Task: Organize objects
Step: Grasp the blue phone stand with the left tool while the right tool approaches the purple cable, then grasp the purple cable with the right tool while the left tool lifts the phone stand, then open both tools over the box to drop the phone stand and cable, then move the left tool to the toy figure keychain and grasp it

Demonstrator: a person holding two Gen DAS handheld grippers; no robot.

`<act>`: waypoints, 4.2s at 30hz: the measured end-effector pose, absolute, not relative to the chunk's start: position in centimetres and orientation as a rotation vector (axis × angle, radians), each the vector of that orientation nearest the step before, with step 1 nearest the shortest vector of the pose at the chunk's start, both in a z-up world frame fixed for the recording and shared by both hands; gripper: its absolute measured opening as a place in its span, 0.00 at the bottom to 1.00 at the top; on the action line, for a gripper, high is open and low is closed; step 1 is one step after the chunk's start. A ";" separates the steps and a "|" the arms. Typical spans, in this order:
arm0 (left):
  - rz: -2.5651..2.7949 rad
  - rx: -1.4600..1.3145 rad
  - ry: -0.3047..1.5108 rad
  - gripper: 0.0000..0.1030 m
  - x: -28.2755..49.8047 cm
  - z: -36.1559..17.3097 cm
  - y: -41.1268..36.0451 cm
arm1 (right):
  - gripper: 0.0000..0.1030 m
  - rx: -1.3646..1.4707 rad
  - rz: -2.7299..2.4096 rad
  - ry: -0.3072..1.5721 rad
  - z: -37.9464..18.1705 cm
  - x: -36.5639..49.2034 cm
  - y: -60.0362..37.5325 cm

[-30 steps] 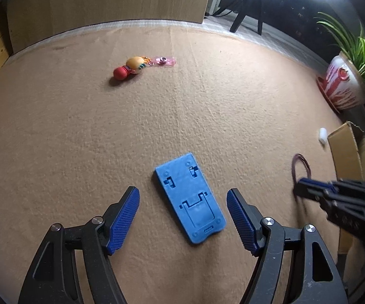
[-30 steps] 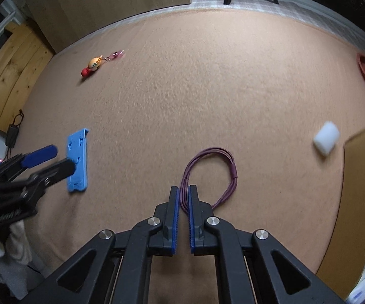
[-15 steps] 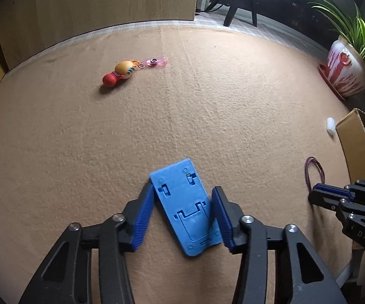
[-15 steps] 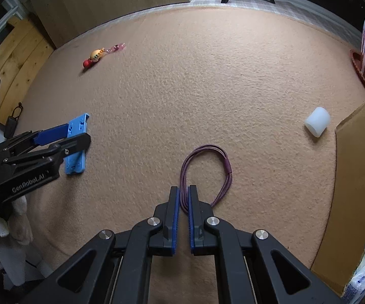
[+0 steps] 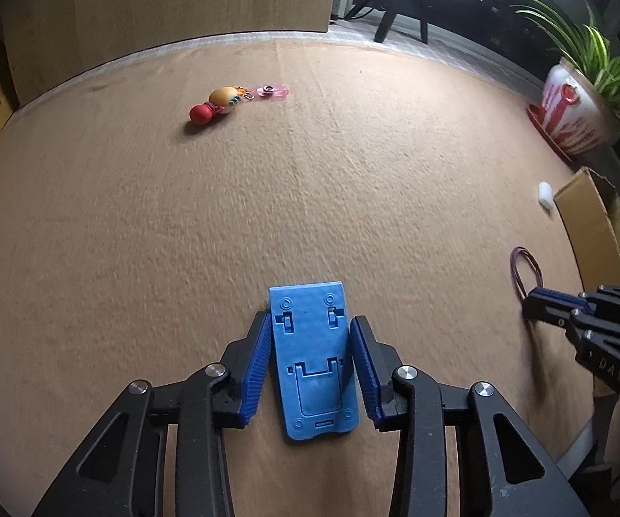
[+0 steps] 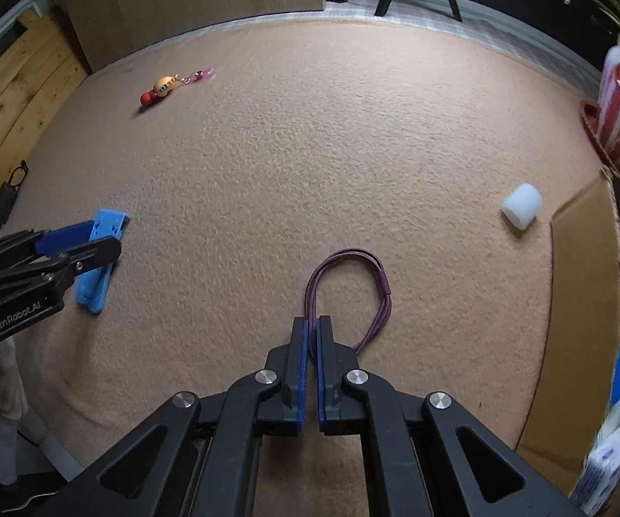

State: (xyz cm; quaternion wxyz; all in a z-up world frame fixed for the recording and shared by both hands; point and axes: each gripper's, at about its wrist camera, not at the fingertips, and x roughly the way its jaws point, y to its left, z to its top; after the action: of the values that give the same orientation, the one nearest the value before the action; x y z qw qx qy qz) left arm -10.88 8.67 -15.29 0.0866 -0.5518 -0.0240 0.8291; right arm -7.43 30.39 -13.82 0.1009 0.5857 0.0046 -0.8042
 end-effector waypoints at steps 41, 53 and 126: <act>2.475 -1.440 -0.098 0.38 -8.5 -8.7 11.2 | 0.03 1.457 -2.604 -0.332 -3.7 -3.2 37.2; 2.317 -1.274 0.016 0.38 -9.4 -5.8 22.6 | 0.03 1.412 -2.809 -0.450 -0.8 1.6 45.0; 2.435 -1.428 -0.105 0.70 -13.9 -9.0 17.1 | 0.67 1.414 -2.670 -0.472 -2.6 -2.3 42.4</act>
State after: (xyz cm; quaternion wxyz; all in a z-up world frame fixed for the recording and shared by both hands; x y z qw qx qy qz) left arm -13.95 17.13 -8.97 0.1576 -0.4993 -0.0365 0.8512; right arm -2.33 42.41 -2.55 0.0419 0.4620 -0.1543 -0.8724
